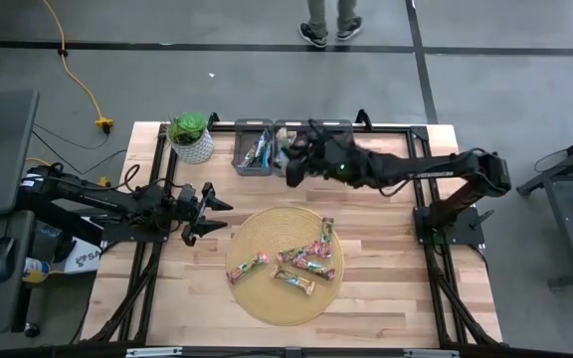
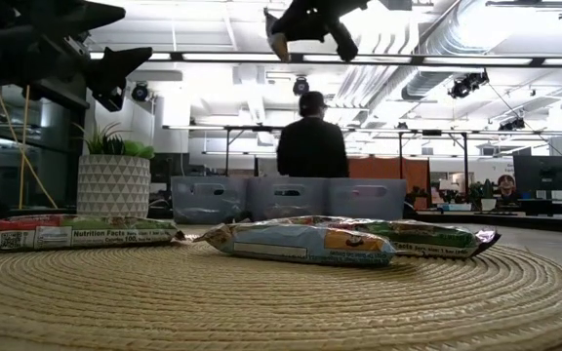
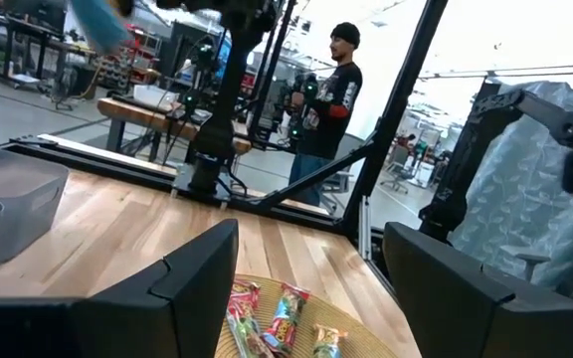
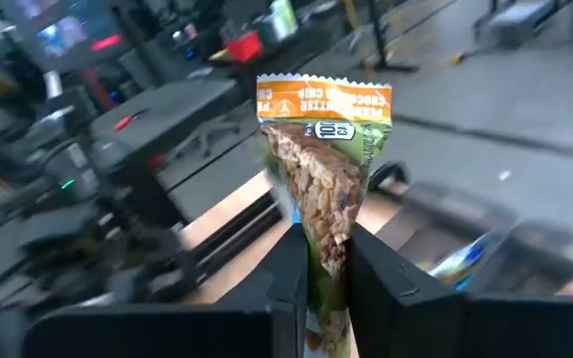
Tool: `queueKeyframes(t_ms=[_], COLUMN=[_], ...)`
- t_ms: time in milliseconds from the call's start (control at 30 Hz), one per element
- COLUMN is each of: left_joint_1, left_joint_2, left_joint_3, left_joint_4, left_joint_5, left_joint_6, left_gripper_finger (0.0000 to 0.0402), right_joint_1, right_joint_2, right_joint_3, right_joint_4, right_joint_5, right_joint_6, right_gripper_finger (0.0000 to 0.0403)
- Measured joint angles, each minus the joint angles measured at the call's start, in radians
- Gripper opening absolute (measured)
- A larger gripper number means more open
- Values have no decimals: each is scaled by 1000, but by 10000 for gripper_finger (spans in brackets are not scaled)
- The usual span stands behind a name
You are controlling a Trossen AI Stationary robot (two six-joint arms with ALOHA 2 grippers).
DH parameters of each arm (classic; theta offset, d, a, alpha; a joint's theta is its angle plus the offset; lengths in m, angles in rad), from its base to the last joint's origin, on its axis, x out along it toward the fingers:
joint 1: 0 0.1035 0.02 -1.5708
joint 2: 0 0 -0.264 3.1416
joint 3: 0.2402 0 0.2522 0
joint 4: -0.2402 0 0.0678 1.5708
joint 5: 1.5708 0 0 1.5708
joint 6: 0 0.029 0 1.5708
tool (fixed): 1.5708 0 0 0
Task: Pick and place Granola Bars by type
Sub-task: Put the yellow granola bar into the middle black bin
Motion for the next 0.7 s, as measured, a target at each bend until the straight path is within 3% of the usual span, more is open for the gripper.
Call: queueKeyframes(t_ms=[200, 433, 600, 700], left_joint_1=[0, 0, 0, 0], left_joint_2=[0, 0, 0, 0], left_joint_3=[0, 0, 0, 0], left_joint_4=[0, 0, 0, 0], left_joint_5=[1, 0, -1, -1], left_joint_6=[-2, -1, 0, 0], left_gripper_finger=[248, 248, 248, 248], right_joint_1=[-140, -311, -365, -369], right_joint_2=[-14, 17, 65, 138], right_joint_3=[0, 0, 16, 116], right_joint_4=[11, 11, -11, -105], right_joint_5=[-19, -158, -216, -261], right_joint_6=[-56, -60, -61, -98], right_gripper_finger=[40, 39, 38, 38])
